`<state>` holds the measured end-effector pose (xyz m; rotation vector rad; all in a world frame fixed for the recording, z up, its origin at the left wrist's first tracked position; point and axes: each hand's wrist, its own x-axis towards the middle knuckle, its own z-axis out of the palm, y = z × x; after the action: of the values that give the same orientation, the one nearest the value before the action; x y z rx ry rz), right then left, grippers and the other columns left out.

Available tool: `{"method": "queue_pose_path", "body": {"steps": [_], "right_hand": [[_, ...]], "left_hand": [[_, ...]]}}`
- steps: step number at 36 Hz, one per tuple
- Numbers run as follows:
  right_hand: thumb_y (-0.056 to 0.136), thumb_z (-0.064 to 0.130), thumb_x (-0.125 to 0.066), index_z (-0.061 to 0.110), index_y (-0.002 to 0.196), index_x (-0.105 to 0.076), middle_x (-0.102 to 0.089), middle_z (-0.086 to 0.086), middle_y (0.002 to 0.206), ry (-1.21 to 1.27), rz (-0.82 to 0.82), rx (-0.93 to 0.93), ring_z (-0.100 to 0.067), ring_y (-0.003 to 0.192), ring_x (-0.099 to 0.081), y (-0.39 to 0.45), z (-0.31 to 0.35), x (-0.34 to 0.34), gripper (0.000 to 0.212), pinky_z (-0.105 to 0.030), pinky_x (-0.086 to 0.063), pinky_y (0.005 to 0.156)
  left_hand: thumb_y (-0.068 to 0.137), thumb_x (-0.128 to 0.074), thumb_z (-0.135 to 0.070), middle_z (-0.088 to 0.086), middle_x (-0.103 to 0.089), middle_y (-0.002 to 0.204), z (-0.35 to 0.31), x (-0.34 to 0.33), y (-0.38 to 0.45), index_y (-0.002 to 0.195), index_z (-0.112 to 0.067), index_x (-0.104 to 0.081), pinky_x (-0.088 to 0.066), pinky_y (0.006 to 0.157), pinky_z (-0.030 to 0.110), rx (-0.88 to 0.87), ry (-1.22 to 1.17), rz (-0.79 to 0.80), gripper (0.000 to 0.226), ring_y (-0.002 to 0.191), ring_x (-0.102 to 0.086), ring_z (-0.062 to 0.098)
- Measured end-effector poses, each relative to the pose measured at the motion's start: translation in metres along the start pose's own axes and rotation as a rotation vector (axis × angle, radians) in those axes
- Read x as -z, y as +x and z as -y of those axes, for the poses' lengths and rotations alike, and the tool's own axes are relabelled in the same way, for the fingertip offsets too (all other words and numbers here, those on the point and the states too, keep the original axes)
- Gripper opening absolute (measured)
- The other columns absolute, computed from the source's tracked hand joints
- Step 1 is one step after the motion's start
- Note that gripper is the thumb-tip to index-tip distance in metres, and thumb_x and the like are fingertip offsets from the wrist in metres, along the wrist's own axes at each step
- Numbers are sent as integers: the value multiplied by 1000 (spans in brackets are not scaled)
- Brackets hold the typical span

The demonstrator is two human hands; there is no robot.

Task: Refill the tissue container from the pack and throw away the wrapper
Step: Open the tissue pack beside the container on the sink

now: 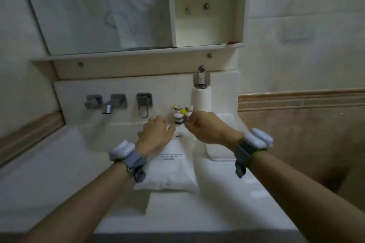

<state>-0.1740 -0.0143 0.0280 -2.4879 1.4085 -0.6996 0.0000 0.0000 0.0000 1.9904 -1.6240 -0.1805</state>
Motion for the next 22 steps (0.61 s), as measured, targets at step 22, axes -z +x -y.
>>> {"method": "queue_pose_path", "body": {"steps": [22], "right_hand": [[97,24,-47,0,109,-54,-62,-12,93,478,89,-355,-22,67,-67,10,10,-38,28,-21,-57,56]], "left_hand": [[91,-62,-23,9,-55,73,27,-6,4,82,-6,-59,-39,59,26,388,-865,66,20,58,-47,20]]}}
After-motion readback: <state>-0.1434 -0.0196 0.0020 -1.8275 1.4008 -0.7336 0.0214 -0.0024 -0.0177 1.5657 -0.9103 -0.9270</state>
